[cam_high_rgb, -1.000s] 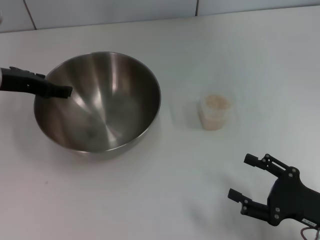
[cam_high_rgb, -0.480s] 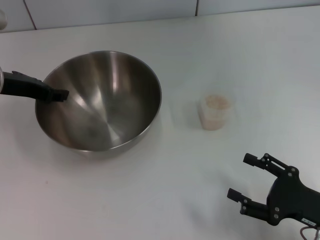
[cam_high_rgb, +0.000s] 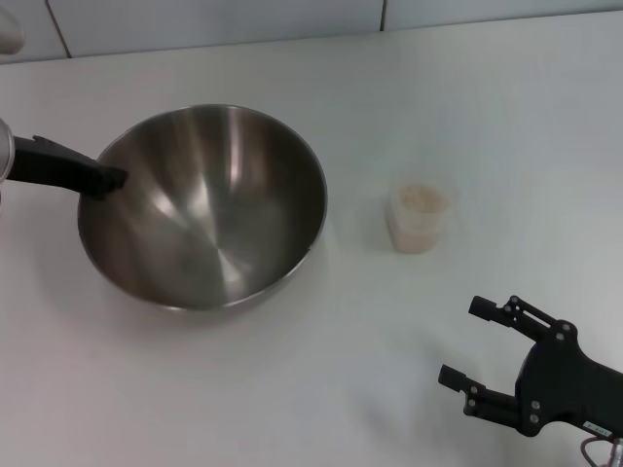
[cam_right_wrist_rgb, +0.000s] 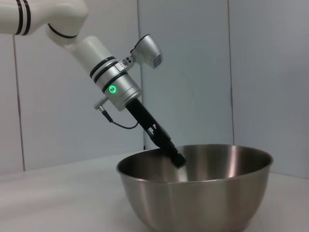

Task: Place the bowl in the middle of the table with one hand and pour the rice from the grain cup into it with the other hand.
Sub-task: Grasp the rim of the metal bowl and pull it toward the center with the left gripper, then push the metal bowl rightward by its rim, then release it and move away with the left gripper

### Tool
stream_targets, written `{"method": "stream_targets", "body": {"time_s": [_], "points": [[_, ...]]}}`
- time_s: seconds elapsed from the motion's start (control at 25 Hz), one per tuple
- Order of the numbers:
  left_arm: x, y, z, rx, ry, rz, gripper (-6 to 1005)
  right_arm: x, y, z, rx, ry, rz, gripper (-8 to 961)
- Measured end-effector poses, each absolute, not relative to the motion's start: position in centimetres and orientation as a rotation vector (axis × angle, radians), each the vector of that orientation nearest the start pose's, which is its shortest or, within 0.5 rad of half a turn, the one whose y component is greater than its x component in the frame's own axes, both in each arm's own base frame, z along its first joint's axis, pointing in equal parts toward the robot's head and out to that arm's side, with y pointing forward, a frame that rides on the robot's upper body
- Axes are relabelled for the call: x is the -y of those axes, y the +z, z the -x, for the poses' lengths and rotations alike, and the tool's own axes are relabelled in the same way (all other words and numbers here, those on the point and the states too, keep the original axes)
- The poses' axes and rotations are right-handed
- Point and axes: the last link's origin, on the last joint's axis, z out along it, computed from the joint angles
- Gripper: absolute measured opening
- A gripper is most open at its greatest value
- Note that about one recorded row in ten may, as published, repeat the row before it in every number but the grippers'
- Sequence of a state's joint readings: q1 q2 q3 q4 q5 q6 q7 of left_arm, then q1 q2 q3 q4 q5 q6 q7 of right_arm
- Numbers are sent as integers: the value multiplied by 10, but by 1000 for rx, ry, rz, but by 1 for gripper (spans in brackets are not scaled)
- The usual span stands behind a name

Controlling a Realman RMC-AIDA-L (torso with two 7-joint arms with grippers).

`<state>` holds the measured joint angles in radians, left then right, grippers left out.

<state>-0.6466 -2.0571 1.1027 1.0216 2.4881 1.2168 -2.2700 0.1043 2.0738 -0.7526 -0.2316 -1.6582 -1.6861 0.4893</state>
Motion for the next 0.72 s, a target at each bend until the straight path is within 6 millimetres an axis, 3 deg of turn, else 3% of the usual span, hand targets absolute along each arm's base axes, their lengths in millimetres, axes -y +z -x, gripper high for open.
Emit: {"method": "stream_targets", "body": {"time_s": [0.24,0.64,0.72], "points": [[-408,18,228,932,121,2490,42,-162,-40,-341,-372,887,2380,810],[-415,18,212,915,44,2590,31,-162,-40,-341,-372,887,2385,808],[-418,17,201,881,35,2612,30,-162,-41,-341,-372,886,2387,807]]}}
